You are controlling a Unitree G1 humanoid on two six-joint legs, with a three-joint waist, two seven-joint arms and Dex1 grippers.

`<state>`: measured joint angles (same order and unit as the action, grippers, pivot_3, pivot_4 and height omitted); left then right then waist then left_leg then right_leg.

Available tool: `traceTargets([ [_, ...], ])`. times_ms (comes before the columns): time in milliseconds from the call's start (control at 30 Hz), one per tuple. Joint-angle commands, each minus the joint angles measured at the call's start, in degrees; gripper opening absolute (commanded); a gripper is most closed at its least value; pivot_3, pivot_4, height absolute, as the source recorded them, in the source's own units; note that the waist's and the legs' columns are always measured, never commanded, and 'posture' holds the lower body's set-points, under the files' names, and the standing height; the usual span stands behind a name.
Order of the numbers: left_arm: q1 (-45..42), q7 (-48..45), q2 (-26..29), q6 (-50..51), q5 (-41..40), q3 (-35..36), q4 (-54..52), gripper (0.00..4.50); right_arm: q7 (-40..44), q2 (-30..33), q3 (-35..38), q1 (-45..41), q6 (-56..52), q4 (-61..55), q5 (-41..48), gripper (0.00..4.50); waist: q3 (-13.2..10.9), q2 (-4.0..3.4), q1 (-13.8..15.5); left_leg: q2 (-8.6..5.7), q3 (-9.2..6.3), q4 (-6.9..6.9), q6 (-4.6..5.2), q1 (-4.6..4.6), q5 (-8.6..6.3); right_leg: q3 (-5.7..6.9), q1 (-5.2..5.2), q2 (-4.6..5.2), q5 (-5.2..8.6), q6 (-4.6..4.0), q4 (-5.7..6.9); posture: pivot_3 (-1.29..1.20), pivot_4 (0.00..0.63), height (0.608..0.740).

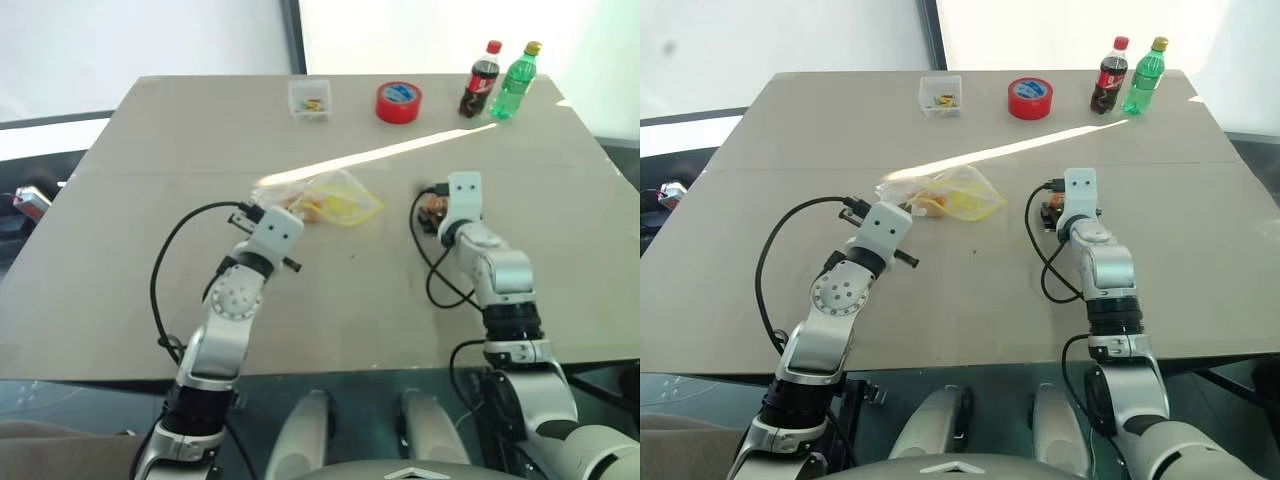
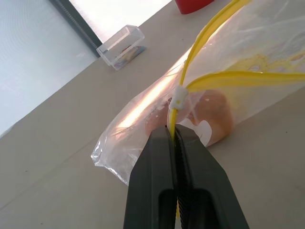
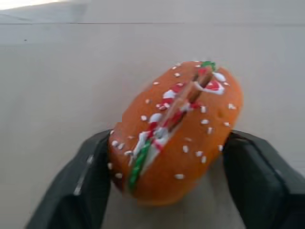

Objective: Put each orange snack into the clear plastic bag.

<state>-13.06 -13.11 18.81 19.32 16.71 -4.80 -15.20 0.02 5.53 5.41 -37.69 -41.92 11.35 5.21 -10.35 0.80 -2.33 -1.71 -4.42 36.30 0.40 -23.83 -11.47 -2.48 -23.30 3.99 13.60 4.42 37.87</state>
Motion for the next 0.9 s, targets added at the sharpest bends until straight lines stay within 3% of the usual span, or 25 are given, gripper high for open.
traceTargets([
  [33, -1.0, -0.1, 0.0, -0.8, 0.0, -0.2, -2.2, 0.0, 0.2, 0.6, 0.0, -0.7, 2.1, -1.3, -0.3, 1.75, 0.0, 0.0, 0.0, 0.0, 0.0, 0.0, 0.0, 0.0, 0.0, 0.0, 0.0, 0.0, 0.0, 0.0, 0.0, 0.0, 0.15, 0.74],
  [100, -1.2, -0.4, 0.0, -0.9, -0.1, -0.3, -2.0, 0.0, 0.4, 0.8, -0.1, -0.6, 2.3, -1.7, -0.5, 0.85, 0.0, 0.0, 0.0, 0.0, 0.0, 0.0, 0.0, 0.0, 0.0, 0.0, 0.0, 0.0, 0.0, 0.0, 0.0, 0.0, 0.15, 0.74],
  [167, -1.4, -0.6, 0.0, -1.1, -0.2, -0.4, -1.7, 0.0, 1.7, 1.3, -0.7, -0.3, 2.7, -2.9, -0.3, 0.23, 0.0, 0.0, 0.0, 0.0, 0.0, 0.0, 0.0, 0.0, 0.0, 0.0, 0.0, 0.0, 0.0, 0.0, 0.0, 0.0, 0.15, 0.74],
  [300, -1.8, -0.9, -0.2, -1.3, -0.3, -0.7, -1.3, 0.0, 8.2, 3.4, -0.9, 1.0, 1.3, -8.6, 3.2, 0.23, 0.0, -0.01, 0.0, 0.0, 0.0, 0.0, 0.0, 0.0, 0.0, 0.0, 0.0, 0.0, 0.0, 0.0, 0.0, 0.0, 0.15, 0.74],
  [433, -2.1, -1.3, -0.1, -1.6, -0.5, -0.9, -0.9, 0.0, 22.7, 10.0, 0.2, 3.2, -6.0, -19.3, 14.2, 0.23, 0.0, -0.01, 0.1, 0.0, -0.04, 0.0, 0.0, -0.04, 0.0, 0.01, 0.01, 0.01, 0.0, 0.01, -0.03, 0.0, 0.15, 0.74],
  [567, -2.0, -1.6, -0.4, -1.9, -0.8, -1.3, -0.9, 0.0, 31.1, 14.4, 2.7, 3.1, -14.2, -25.4, 25.6, 0.23, 0.0, 0.0, 0.1, 0.01, -0.12, 0.0, 0.01, -0.03, -0.01, 0.04, 0.04, 0.01, 0.01, 0.01, -0.04, 0.0, 0.15, 0.74],
  [900, -1.7, -2.9, -0.3, -2.6, -2.1, -2.1, -1.2, 0.0, 31.6, 11.3, -7.8, 1.2, -14.2, -23.0, 25.5, 0.23, 0.0, 0.0, 0.2, 0.02, -0.18, 0.01, 0.01, -0.02, 0.0, 0.03, 0.03, 0.02, 0.01, 0.01, -0.04, 0.0, 0.15, 0.74],
])
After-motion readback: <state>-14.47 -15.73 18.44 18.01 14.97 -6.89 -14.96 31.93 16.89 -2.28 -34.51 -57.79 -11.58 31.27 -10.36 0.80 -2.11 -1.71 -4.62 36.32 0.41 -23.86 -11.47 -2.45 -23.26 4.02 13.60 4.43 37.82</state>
